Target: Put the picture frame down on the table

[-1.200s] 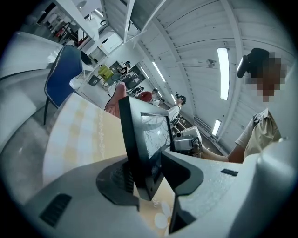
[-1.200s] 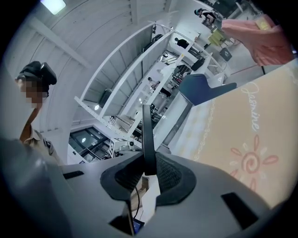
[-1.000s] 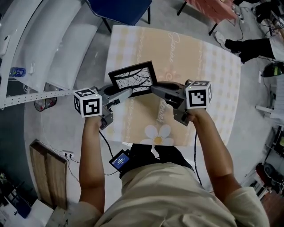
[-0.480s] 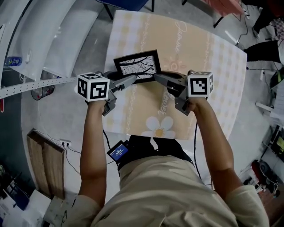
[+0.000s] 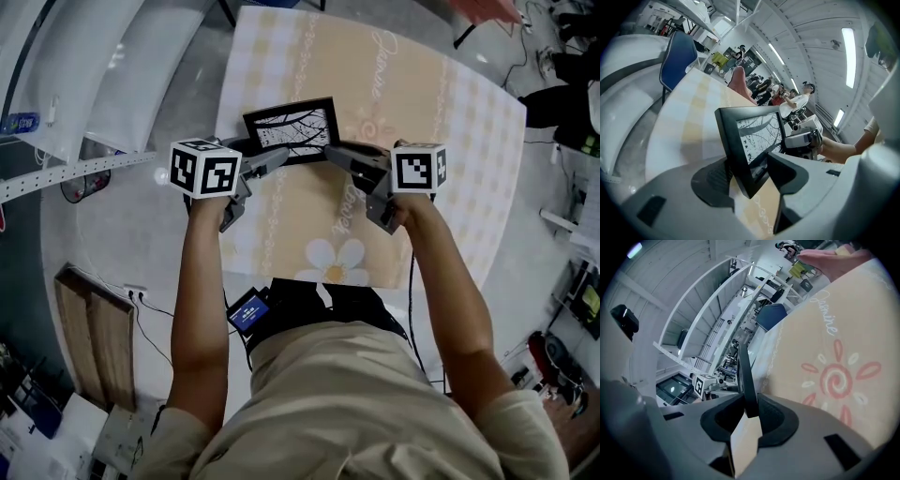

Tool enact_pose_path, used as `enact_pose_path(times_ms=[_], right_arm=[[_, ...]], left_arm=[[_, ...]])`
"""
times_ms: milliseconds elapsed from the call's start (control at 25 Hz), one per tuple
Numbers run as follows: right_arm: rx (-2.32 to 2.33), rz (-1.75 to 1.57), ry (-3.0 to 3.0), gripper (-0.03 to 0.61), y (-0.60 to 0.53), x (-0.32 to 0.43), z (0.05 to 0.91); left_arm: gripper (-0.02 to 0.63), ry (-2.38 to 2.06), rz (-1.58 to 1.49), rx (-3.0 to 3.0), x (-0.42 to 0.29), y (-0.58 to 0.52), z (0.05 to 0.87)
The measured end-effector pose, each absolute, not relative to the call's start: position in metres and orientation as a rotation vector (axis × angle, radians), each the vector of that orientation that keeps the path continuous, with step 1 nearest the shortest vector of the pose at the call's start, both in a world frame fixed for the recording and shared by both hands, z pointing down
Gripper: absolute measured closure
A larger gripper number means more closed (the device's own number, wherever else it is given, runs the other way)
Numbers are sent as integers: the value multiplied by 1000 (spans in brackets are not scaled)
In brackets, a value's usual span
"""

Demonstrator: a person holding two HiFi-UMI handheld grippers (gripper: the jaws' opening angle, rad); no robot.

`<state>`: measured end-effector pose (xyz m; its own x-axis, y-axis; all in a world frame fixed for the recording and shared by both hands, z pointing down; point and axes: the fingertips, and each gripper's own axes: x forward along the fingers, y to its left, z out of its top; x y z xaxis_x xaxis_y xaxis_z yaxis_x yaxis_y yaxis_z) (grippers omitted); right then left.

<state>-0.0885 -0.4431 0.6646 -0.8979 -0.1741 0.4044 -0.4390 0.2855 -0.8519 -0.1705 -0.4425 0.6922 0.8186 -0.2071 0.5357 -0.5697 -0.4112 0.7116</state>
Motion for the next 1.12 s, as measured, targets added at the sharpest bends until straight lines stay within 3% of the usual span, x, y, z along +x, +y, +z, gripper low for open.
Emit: enact_pose_path(times_ms=[1120], right_arm=[[657,1636,-2191,468,-445,-82,691]], left_arm=[[373,-722,775,2069,-177,-448,708]])
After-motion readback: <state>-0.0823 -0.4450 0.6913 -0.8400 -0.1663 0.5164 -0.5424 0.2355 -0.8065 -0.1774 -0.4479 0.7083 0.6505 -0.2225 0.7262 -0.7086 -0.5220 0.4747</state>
